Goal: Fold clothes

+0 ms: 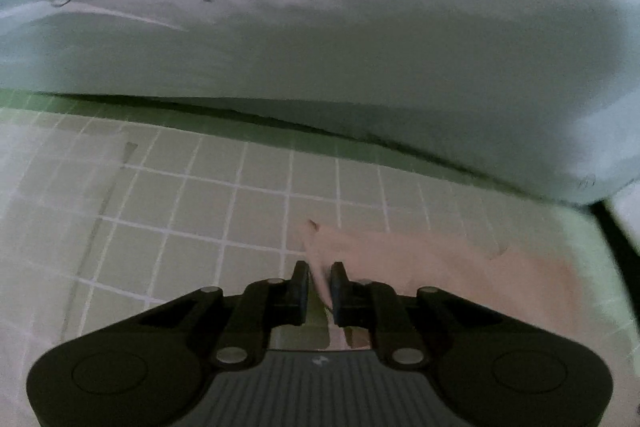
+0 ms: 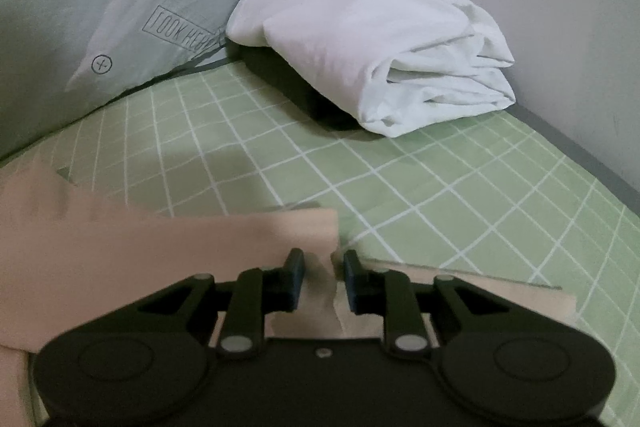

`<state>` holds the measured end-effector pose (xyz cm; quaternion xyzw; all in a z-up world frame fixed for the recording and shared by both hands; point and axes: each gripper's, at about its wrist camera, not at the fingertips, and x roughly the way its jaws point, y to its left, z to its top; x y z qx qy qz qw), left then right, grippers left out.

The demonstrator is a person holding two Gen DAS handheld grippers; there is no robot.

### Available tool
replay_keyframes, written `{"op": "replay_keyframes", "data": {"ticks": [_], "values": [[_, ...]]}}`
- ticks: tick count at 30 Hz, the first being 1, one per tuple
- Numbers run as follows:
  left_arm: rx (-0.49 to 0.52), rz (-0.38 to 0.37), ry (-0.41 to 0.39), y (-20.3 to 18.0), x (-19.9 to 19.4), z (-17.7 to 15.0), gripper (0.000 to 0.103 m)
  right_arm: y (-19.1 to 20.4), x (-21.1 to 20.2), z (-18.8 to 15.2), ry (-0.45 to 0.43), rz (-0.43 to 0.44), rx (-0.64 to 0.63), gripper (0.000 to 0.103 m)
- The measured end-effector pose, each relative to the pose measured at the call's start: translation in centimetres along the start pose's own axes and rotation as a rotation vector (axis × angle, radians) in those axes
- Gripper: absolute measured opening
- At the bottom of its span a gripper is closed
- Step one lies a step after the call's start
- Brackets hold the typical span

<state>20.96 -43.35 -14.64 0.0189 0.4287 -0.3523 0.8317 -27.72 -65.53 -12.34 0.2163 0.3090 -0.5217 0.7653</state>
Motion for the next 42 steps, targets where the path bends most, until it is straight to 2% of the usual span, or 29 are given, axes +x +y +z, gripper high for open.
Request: {"op": "replay_keyframes", "data": {"ticks": [4,6,8,10,13,16,20,27,28,29,30,32,38,42], "values": [[0.052,-0.015,0.01,-0.7,-2.4,-1.3,0.029,-0.1,0.0,0.1,0.007,-0.005,0.037,0.028],[0.027,-0.047,0.02,-0.6,-3.7,-2.5,0.031,-0.1,0.0,0.1,0.009,-0.002,0.053,0.031],[-0.017,-0.077,0.044,-0.4,-4.9,-3.9,0.032,-0.1,0.0,0.2,0.018,0.023,0.053,0.05],[-0.052,-0.102,0.069,-0.1,-5.7,-4.9,0.038,0.1,0.0,0.3,0.023,0.047,0.056,0.058],[-0.096,-0.12,0.106,0.0,-6.7,-7.0,0.045,0.5,-0.1,0.1,0.023,0.043,0.046,0.061],[-0.127,-0.125,0.154,0.0,-7.1,-8.8,0.045,0.5,-0.1,0.0,0.021,0.051,0.054,0.064],[-0.094,-0.089,0.157,-0.3,-7.5,-10.7,0.044,0.4,-0.1,0.0,0.019,0.065,0.065,0.07],[0.047,0.01,0.152,-2.0,-8.2,-11.7,0.044,1.2,0.0,-0.4,0.011,0.054,0.011,0.073],[0.06,0.023,0.151,-2.1,-8.2,-11.8,0.045,1.4,-0.1,-0.4,0.009,0.061,-0.008,0.067],[0.073,0.037,0.151,-2.3,-8.3,-11.9,0.046,1.5,-0.2,-0.4,0.007,0.067,-0.026,0.05],[0.082,0.052,0.153,-2.4,-8.4,-12.0,0.05,1.6,-0.3,-0.4,0.005,0.075,-0.046,0.04],[0.096,0.091,0.16,-2.6,-8.8,-12.2,0.058,1.9,-0.7,-0.3,0.001,0.089,-0.086,0.006],[0.077,0.12,0.165,-1.7,-11.7,-13.9,0.06,1.9,-3.6,-0.4,-0.06,0.134,-0.104,0.004],[0.095,0.144,0.191,-1.4,-13.8,-16.5,0.06,2.6,-6.7,-1.1,-0.116,0.191,-0.121,0.004]]}}
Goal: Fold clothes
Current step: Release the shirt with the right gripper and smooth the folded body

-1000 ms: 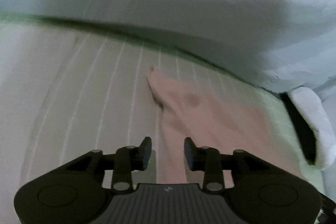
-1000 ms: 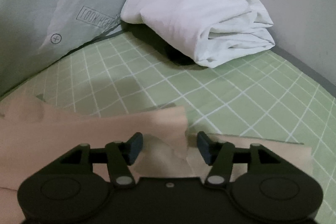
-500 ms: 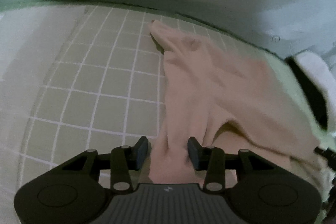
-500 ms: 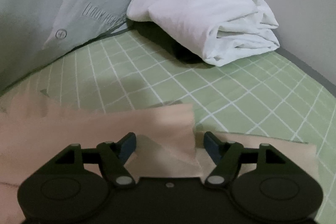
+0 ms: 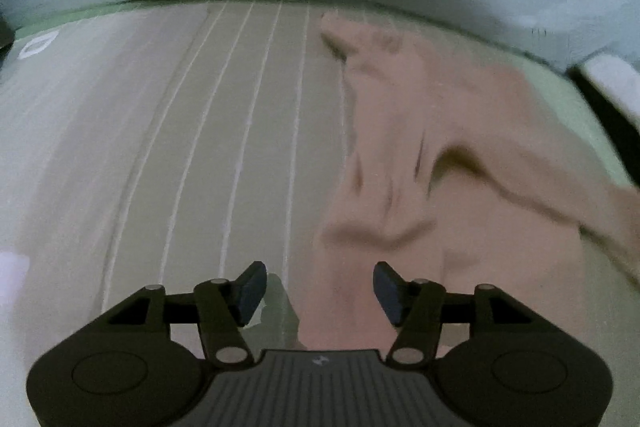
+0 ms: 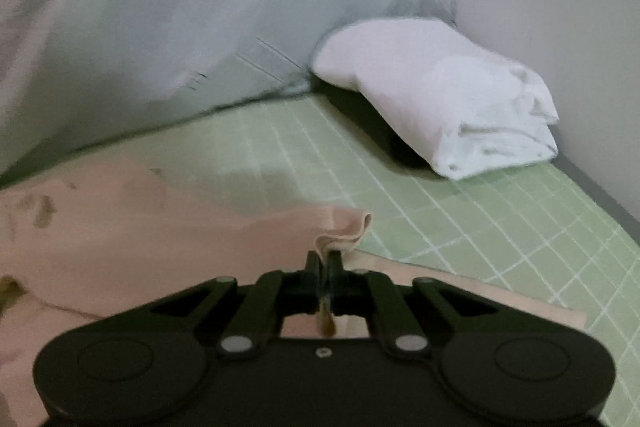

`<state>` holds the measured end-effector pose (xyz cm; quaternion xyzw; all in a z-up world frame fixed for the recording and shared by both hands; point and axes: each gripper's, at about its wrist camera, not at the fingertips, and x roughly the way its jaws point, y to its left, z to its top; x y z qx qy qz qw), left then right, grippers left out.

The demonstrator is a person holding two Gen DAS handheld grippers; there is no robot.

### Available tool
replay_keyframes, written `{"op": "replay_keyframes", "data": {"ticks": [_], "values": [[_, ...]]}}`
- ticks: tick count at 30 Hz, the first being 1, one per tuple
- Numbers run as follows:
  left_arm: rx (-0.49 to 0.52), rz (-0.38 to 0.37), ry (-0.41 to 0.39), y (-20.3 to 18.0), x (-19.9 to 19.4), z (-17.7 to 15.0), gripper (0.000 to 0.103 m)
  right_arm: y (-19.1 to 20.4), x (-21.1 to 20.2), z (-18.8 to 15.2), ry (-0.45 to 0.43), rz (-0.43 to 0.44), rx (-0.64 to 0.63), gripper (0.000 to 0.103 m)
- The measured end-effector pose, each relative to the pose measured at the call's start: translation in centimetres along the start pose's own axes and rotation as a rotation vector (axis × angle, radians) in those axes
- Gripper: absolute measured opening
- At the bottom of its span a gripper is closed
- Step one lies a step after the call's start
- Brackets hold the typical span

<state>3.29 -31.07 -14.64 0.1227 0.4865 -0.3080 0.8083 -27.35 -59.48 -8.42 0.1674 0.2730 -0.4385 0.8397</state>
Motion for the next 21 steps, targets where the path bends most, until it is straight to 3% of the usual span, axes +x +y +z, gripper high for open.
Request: {"op": "replay_keyframes", "data": {"ticks": [8,12,14,15,16,17,19,21], "values": [[0.052,-0.014,0.033,0.3,-2.5,-4.6,0.062,6.1,-5.7,-2.8,-0.032,0.181,-0.1,0.004],[0.061,-0.009,0.044,0.9,-3.3,-5.5,0.063,9.9,-6.8,-5.6,0.035,0.264,-0.207,0.003],[0.054,-0.011,0.044,1.4,-3.6,-5.7,0.063,11.4,-6.3,-7.1,0.12,0.281,-0.263,0.006],[0.053,-0.009,0.044,1.6,-3.8,-5.8,0.063,11.8,-6.3,-7.6,0.142,0.275,-0.265,0.009],[0.052,-0.007,0.043,1.9,-3.9,-5.8,0.063,12.2,-6.3,-8.1,0.16,0.272,-0.263,0.018],[0.051,-0.005,0.043,2.1,-4.0,-5.9,0.063,12.3,-6.4,-8.1,0.158,0.287,-0.243,0.033],[0.046,-0.003,0.043,2.5,-4.1,-5.8,0.063,12.6,-6.6,-7.6,0.122,0.311,-0.205,0.047],[0.037,-0.003,0.046,2.9,-4.0,-5.5,0.063,13.0,-6.7,-6.9,0.094,0.336,-0.168,0.05]]}}
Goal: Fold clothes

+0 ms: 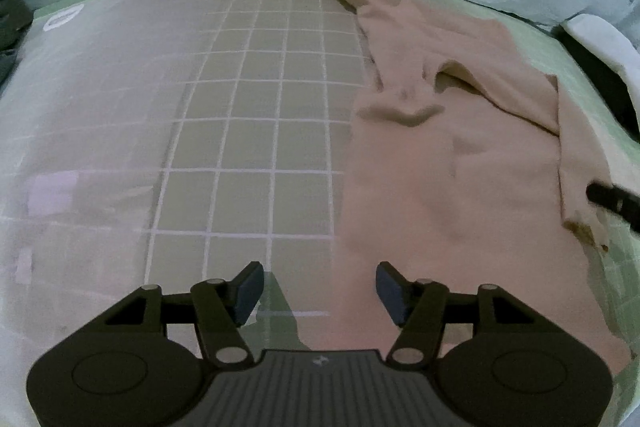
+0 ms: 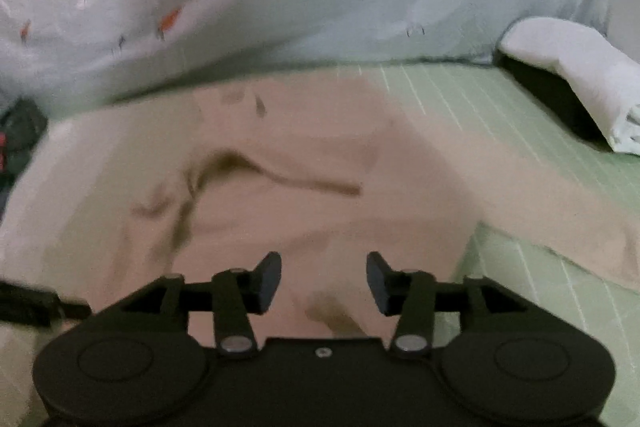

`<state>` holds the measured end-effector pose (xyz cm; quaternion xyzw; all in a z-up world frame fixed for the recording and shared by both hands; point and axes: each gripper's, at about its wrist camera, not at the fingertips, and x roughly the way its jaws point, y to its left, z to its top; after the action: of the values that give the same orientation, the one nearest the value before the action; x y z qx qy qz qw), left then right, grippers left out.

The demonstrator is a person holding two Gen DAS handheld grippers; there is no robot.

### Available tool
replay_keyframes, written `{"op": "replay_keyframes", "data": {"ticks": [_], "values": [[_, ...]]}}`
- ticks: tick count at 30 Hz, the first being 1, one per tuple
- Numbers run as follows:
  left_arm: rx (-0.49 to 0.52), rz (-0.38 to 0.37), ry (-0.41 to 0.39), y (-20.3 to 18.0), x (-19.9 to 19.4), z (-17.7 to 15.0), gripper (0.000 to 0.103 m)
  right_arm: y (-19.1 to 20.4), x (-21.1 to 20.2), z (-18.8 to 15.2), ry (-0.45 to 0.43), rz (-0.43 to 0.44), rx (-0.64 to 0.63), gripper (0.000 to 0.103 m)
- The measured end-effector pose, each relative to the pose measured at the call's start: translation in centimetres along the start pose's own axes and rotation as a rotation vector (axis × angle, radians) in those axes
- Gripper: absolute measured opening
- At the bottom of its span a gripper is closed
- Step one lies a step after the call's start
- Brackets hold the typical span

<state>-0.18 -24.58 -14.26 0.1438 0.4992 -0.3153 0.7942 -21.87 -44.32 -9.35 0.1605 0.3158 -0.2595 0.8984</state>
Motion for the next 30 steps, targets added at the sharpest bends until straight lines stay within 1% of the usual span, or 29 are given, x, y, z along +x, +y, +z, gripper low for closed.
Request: {"op": "replay_keyframes", "data": {"ticks": [1,4,6,8,10,13,17,20,21,22,23,25,26,27,28,30], "values": [[-0.003,0.001,0.0,0.1,0.1,0.3,0.063,0.1,0.4,0.4,-0.004,0.02,0.032,0.053],[-0.004,0.001,-0.001,0.0,0.7,1.4,0.063,-0.3,2.2,1.4,0.009,0.096,0.157,0.052],[-0.002,-0.002,-0.004,-0.2,1.1,2.3,0.064,-0.3,3.6,1.7,0.035,0.151,0.25,0.046],[-0.001,-0.004,-0.006,-0.4,1.6,3.1,0.065,-0.6,5.8,2.4,0.071,0.215,0.317,0.033],[-0.007,0.0,-0.003,-0.7,2.3,4.0,0.066,-0.5,8.0,3.0,0.107,0.275,0.365,0.029],[-0.027,0.001,0.006,-1.0,3.5,5.5,0.067,0.0,11.2,3.9,0.15,0.354,0.435,0.028],[-0.043,0.022,-0.004,-1.8,4.5,6.6,0.072,0.5,14.5,5.1,0.184,0.439,0.533,0.029],[-0.019,0.051,-0.011,-2.5,4.9,6.7,0.077,0.9,15.9,6.1,0.192,0.457,0.534,0.029],[-0.01,0.061,-0.013,-2.8,5.0,6.8,0.078,1.0,16.4,6.5,0.198,0.457,0.526,0.027],[-0.01,0.065,-0.016,-2.8,5.0,6.7,0.079,1.3,16.8,6.8,0.206,0.454,0.505,0.012],[-0.01,0.068,-0.019,-2.8,5.1,6.7,0.079,1.4,17.0,7.1,0.201,0.438,0.471,0.004],[-0.007,0.066,-0.02,-2.8,5.1,6.7,0.079,1.3,16.9,7.9,0.152,0.401,0.412,0.004],[-0.004,0.065,-0.021,-2.8,5.1,6.7,0.079,0.9,16.8,8.2,0.131,0.39,0.423,0.004],[-0.001,0.064,-0.022,-2.7,5.1,6.6,0.079,0.4,16.9,8.3,0.127,0.388,0.445,0.004],[0.001,0.065,-0.025,-2.7,5.1,6.6,0.08,0.4,17.2,8.2,0.136,0.387,0.438,0.004],[0.002,0.065,-0.03,-2.6,5.1,6.5,0.08,0.6,17.5,8.1,0.142,0.372,0.393,0.004]]}}
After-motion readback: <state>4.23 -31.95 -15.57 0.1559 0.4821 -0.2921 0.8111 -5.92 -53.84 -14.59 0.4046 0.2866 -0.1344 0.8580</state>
